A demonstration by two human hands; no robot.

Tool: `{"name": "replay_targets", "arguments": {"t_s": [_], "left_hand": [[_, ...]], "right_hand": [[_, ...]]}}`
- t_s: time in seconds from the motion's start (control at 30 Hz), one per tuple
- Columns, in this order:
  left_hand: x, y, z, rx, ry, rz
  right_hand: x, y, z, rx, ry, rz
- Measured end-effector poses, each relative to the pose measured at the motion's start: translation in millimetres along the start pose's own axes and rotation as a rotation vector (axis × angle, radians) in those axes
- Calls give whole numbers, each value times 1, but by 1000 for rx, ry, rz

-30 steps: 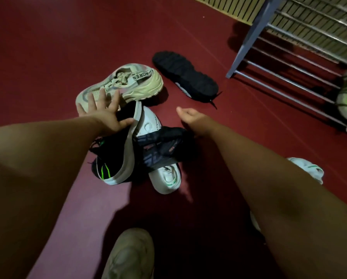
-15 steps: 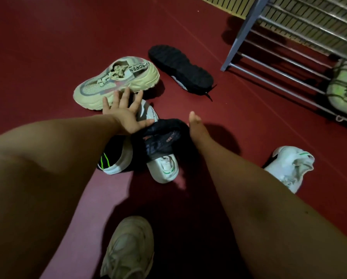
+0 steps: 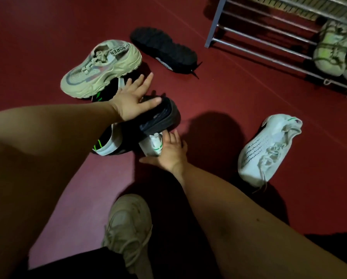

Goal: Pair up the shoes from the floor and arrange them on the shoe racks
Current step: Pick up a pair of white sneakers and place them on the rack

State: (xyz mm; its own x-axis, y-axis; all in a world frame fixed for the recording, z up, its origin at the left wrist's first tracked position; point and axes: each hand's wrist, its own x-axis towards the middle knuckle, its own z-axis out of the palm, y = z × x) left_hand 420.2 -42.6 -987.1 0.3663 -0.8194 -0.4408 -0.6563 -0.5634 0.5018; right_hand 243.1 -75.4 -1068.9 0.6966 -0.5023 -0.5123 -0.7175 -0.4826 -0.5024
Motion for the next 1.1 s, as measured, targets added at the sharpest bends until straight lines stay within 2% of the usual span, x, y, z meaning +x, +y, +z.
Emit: {"name": "replay_targets", "arguments": {"t_s": [0.1,0.17,0.27,0.33,0.53,0.63,0.73,0.8,0.97,1.1], "left_hand": [[-3,4,5,238,-73,103],[-3,7,10,405,-56,223],[2,17,15,623,-15,372],[8,22,16,743,-13,403],[18,31,10,868,53,230],[22,29,3,811,56,84],[27,30,13,909,-56,85],[32,33,22,922,-106,36],[43,36,20,973,-59,28],[47,32,24,948,-42,52]], "right_hand": [[0,1,6,-52,121,-15],[1,5,2,-56,179,-47],[6,12,-20,-17,168,-85],[10,19,-35,-61,127,-101],[13,34,-64,-222,84,-160],[5,63,-82,-339,-14,-72],[-5,83,-90,-199,-43,113],[-3,78,-88,-70,-35,166],[18,51,-80,-104,66,78],[24,36,-79,-369,142,8]]}}
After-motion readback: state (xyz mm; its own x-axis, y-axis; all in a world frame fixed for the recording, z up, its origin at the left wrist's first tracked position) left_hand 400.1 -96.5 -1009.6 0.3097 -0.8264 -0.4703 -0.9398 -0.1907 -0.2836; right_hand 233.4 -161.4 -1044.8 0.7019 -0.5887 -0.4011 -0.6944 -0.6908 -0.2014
